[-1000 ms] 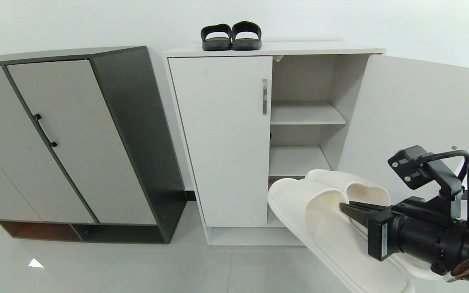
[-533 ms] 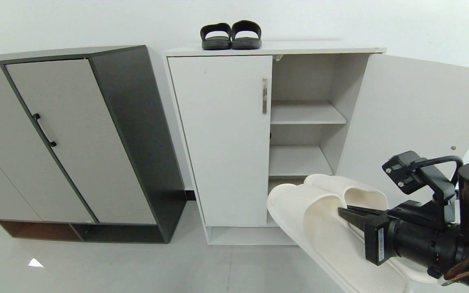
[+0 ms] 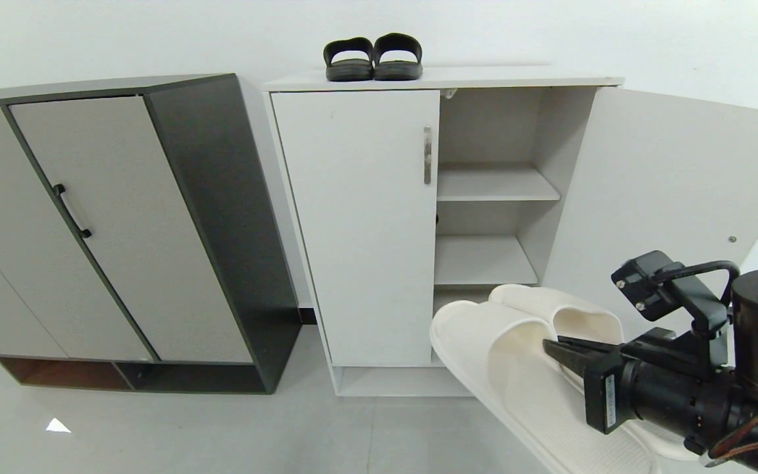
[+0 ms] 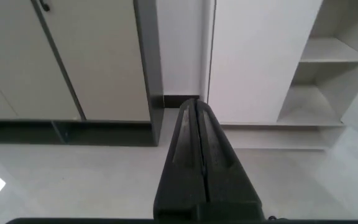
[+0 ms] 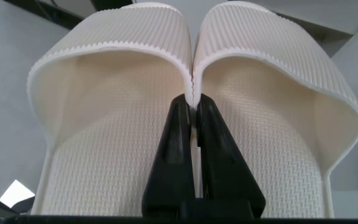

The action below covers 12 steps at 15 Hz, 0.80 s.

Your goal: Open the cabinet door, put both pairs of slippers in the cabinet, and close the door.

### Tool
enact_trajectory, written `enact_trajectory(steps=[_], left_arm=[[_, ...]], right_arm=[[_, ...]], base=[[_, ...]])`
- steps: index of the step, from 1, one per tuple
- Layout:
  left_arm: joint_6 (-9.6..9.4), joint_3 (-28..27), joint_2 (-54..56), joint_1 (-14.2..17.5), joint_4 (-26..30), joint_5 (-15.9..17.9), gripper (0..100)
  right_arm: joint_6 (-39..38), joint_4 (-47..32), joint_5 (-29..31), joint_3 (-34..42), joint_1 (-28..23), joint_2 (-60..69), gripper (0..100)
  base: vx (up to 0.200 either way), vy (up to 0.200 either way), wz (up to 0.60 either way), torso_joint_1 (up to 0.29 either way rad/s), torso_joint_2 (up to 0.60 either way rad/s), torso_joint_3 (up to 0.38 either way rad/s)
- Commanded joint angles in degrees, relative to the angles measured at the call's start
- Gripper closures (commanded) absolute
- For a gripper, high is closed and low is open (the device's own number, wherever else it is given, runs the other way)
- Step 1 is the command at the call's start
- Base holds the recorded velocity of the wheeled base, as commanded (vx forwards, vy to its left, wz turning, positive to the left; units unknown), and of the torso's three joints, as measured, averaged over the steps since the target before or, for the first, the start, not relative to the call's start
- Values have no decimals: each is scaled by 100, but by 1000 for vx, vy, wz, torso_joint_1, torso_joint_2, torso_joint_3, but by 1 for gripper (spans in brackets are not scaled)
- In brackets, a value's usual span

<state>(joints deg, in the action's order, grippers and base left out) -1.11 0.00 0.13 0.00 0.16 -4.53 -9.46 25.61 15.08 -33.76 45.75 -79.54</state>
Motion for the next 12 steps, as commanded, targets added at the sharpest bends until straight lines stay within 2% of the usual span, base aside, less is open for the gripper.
enact_trajectory(steps=[1,2,3,4,6,9,12], left_arm=[[41,0,-13,0,2,-4,100],[129,0,-13,0,-16,84,100],[208,0,-13,0,-25,410,100],[181,0,-22,0,-25,559,100],[172,0,-13,0,-25,550,100],[155,0,-13,0,-25,550,100],[155,0,-22,0,-25,550,100]], right_arm=[[-12,199,188,9,-5,-176,100],[-3,322,426,27,-5,-307,100],[6,462,672,18,4,-492,100],[6,559,804,27,30,-597,100],[-82,910,1340,36,13,-1019,100],[-355,2035,1999,-272,-304,-1977,100],[-372,2466,2623,-694,-400,-2777,100]], base=[[0,0,0,0,0,0],[0,0,0,0,0,0],[0,0,0,0,0,0],[0,0,0,0,0,0],[0,0,0,0,0,0],[0,0,0,0,0,0],[0,0,0,0,0,0]])
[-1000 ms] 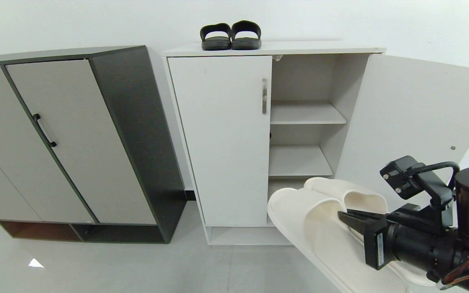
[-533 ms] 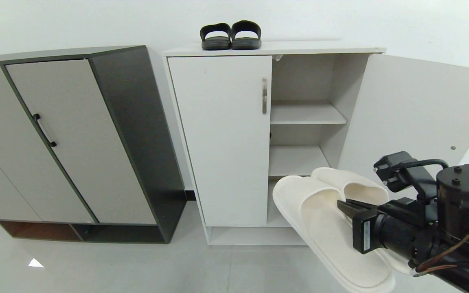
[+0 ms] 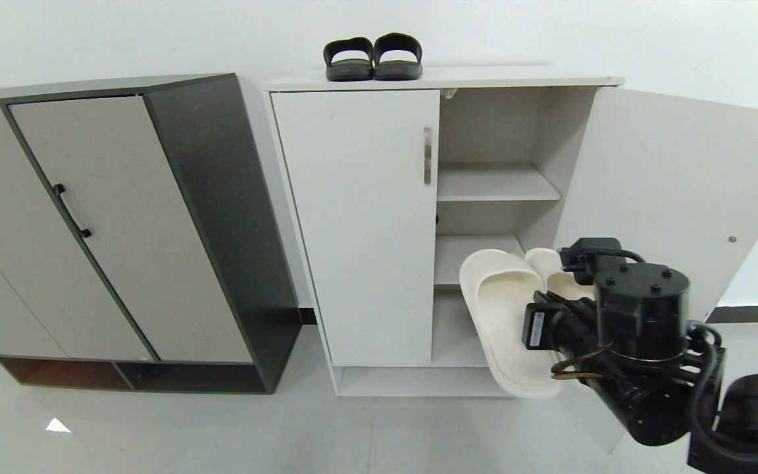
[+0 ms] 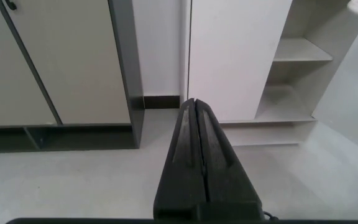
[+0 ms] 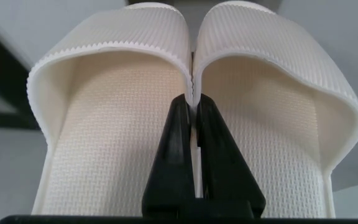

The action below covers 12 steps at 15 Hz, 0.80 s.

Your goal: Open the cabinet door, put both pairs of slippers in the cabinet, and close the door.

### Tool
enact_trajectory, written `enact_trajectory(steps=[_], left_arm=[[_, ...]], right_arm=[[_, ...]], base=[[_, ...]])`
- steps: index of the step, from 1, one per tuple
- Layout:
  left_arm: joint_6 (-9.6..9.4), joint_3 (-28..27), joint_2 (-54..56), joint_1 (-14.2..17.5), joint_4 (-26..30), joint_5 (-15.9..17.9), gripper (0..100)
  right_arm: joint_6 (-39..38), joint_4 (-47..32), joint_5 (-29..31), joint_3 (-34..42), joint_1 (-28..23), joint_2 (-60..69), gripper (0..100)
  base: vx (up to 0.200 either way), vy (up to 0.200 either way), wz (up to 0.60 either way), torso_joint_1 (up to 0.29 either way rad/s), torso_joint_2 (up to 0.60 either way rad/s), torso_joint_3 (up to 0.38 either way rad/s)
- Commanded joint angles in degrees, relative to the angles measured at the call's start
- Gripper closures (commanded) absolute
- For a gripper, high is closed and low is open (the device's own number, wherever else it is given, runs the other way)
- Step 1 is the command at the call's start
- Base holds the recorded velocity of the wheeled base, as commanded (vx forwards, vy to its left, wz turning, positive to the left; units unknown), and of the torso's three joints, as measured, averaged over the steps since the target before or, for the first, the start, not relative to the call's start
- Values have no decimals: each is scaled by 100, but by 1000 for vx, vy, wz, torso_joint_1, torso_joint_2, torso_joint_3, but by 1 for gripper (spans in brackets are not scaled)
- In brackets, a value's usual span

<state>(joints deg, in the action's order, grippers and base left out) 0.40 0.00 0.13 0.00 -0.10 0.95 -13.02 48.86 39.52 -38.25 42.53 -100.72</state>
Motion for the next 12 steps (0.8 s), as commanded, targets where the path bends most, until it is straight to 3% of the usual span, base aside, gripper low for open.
enact_trajectory(steps=[1,5,12], left_arm=[[4,0,-22,0,1,2,100],[-5,0,-13,0,1,2,100],[-5,0,-22,0,1,2,100]], right_arm=[[-8,212,249,-297,-61,-827,100],[-8,247,249,-358,-35,-906,100],[-16,256,223,-393,36,-985,100]], base=[[0,0,0,0,0,0],[0,0,0,0,0,0],[0,-200,0,6,2,2]])
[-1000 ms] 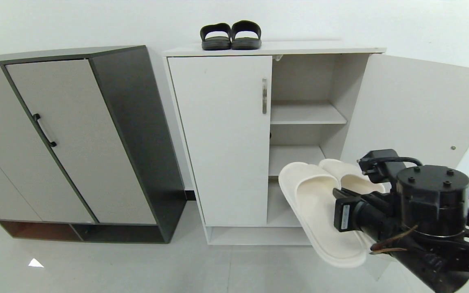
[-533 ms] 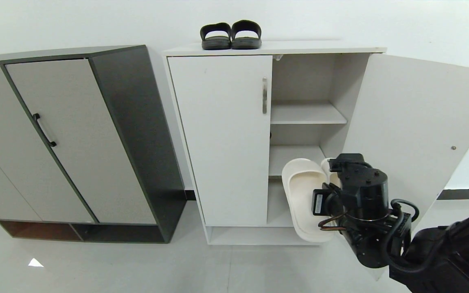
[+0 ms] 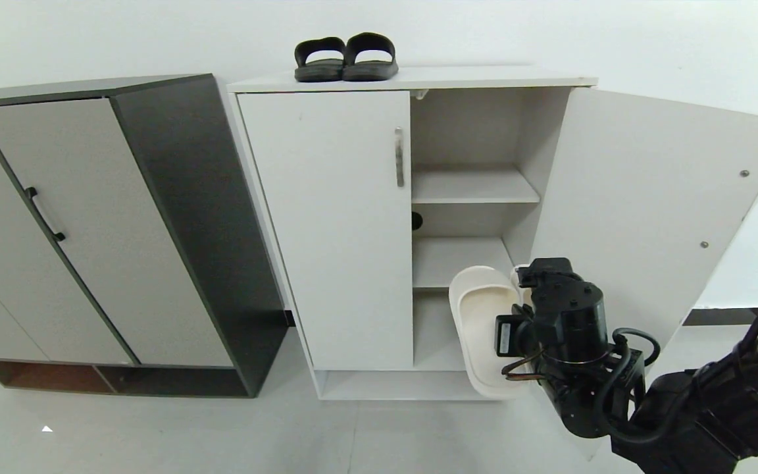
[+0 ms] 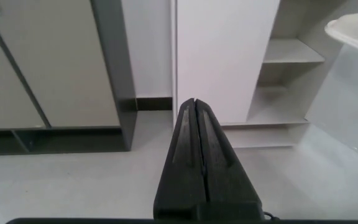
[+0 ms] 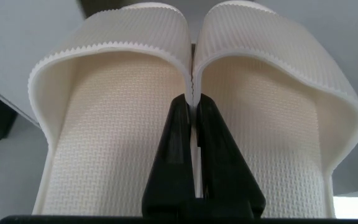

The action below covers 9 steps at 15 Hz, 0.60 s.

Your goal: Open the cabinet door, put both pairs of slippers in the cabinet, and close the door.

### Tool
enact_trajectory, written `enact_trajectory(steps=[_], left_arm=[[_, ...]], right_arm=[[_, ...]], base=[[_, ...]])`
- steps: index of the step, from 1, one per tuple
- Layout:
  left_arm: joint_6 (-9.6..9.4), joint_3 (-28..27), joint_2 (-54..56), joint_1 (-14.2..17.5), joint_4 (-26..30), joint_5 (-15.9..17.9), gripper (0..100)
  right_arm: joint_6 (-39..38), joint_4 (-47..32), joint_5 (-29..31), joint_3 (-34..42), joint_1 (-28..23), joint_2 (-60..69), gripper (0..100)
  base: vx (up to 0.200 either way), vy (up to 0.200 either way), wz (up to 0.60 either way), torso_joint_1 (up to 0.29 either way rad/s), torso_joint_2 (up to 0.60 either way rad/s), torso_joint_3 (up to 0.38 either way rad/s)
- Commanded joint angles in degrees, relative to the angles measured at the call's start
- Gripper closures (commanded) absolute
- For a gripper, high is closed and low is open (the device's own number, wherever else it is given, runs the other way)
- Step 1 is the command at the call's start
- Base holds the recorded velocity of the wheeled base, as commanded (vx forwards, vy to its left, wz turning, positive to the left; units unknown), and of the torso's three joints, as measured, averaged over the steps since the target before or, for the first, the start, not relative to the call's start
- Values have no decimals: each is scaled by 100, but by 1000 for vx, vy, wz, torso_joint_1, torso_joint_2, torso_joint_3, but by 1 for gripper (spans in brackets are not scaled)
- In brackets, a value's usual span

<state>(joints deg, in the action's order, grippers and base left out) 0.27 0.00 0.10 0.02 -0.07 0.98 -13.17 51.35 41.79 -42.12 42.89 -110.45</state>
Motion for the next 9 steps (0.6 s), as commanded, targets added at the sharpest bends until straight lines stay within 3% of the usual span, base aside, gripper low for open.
enact_trajectory(steps=[1,4,9], left_arm=[[8,0,-10,-2,-1,-1,100],[8,0,-19,-2,-1,-1,100],[8,0,-10,-2,-1,-1,100]], right_arm=[[-2,7,-22,-7,0,-30,100],[-107,385,-681,-148,-26,-495,100],[-55,429,-672,-842,176,-1190,100]], base=[[0,0,0,0,0,0],[0,0,0,0,0,0],[0,0,0,0,0,0]])
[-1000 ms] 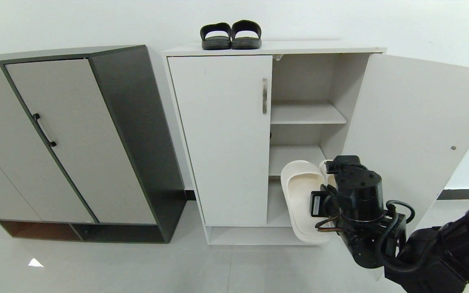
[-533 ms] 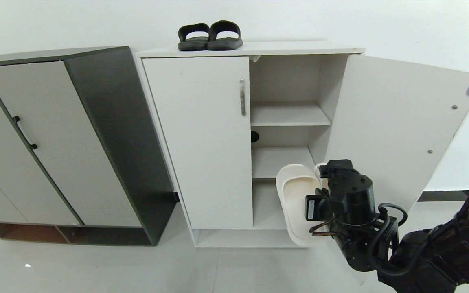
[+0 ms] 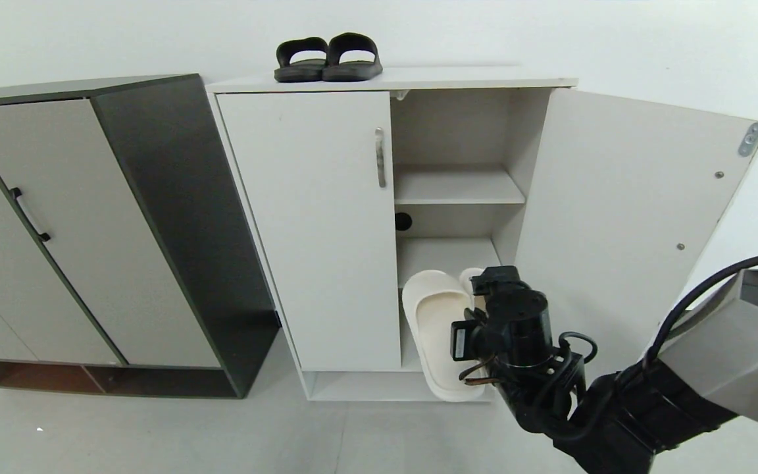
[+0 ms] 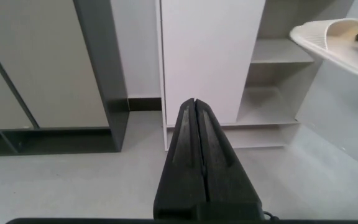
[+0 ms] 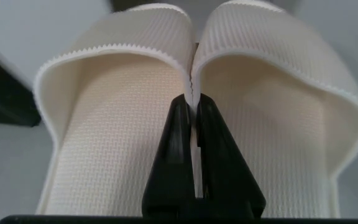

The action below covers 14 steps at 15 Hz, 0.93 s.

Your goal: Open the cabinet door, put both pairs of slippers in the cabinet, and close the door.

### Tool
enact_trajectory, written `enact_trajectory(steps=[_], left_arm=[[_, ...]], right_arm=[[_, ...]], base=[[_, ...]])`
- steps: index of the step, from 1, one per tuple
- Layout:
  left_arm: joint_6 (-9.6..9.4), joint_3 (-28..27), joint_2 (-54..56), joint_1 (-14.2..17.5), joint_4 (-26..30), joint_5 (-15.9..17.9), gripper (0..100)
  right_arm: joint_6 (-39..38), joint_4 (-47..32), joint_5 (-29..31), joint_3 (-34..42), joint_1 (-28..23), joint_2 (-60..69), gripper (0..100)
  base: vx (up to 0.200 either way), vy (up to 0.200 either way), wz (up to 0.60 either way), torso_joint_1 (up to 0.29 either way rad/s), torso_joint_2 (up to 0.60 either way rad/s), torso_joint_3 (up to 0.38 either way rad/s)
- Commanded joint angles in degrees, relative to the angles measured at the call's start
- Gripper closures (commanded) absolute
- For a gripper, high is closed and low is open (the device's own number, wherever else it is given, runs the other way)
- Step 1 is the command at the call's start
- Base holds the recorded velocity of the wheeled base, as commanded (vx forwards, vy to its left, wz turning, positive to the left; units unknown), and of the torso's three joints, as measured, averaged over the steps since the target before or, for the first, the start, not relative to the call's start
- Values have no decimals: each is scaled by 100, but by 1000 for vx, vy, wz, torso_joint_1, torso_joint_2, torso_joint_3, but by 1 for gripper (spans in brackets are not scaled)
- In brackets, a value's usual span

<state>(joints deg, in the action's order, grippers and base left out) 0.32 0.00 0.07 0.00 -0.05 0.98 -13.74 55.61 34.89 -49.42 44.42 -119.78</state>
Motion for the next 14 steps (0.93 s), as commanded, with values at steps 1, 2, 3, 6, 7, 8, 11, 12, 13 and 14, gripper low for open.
enact_trajectory(steps=[1,2,3,6,7,8,11,12,13,14], left_arm=[[3,0,-16,0,-4,-1,100],[3,0,-16,0,-4,-1,100],[12,0,-7,0,-4,-1,100],[12,0,-16,0,-4,-1,100],[3,0,-16,0,-4,-1,100],[12,0,-7,0,-4,-1,100],[3,0,-16,0,-4,8,100],[3,0,-16,0,-4,8,100],[3,0,-16,0,-4,8,100],[3,0,-16,0,-4,8,100]], right_arm=[[3,2,18,-94,23,-291,100],[3,2,18,-76,23,-282,100],[3,2,18,-76,14,-282,100],[3,2,9,-94,23,-335,100],[3,2,9,-103,23,-353,100],[3,2,9,-103,23,-361,100],[-6,2,18,-138,14,-432,100],[-24,11,27,-235,5,-537,100],[-32,20,27,-261,5,-607,100],[-15,81,35,-270,5,-678,100]], base=[[0,0,0,0,0,0],[0,0,0,0,0,0],[0,0,0,0,0,0],[0,0,0,0,0,0],[0,0,0,0,0,0],[0,0,0,-2,2,-115],[0,0,0,2,4,-170],[0,0,0,2,-2,-203],[0,0,0,2,-2,-188],[0,0,0,2,-2,-193]])
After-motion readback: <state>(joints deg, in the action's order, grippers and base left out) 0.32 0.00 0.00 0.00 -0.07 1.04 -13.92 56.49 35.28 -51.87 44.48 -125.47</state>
